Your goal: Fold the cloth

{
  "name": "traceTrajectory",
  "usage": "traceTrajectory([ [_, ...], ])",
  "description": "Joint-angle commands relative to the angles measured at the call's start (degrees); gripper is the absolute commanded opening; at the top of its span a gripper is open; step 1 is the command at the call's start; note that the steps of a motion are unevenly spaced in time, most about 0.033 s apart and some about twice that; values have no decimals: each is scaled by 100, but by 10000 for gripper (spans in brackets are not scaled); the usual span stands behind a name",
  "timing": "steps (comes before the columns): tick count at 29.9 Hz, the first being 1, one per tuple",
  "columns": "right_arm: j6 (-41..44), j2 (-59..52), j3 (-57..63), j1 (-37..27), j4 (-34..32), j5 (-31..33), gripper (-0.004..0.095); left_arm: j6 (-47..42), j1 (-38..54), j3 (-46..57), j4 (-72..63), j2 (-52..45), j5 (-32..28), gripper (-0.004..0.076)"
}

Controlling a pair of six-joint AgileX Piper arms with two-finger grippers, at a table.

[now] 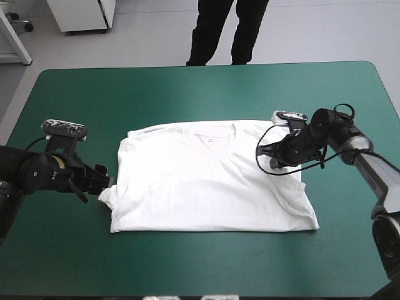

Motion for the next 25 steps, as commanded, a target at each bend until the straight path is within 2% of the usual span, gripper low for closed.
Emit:
traceTrajectory([
  [1,133,-34,-140,140,-49,-336,17,-70,1,-176,-23,-100,-179,598],
  [4,133,99,-140,251,-49,-346,125,-70,1,-176,-23,-100,-193,598],
  [8,133,127,-140,410,-35,-346,387,-82,1,-176,-23,-100,-194,598],
  [11,50,127,-225,421,86,-8,548,-136,1,-176,-23,-100,-194,598],
  [15,89,-73,-504,421,-145,466,558,-172,1,-176,-23,-100,-170,598],
  [20,352,-762,-714,421,-590,749,554,-228,1,-176,-23,-100,-50,598],
  [25,762,-1542,-641,411,-1317,1264,554,-254,1,-176,-23,-100,-28,598],
])
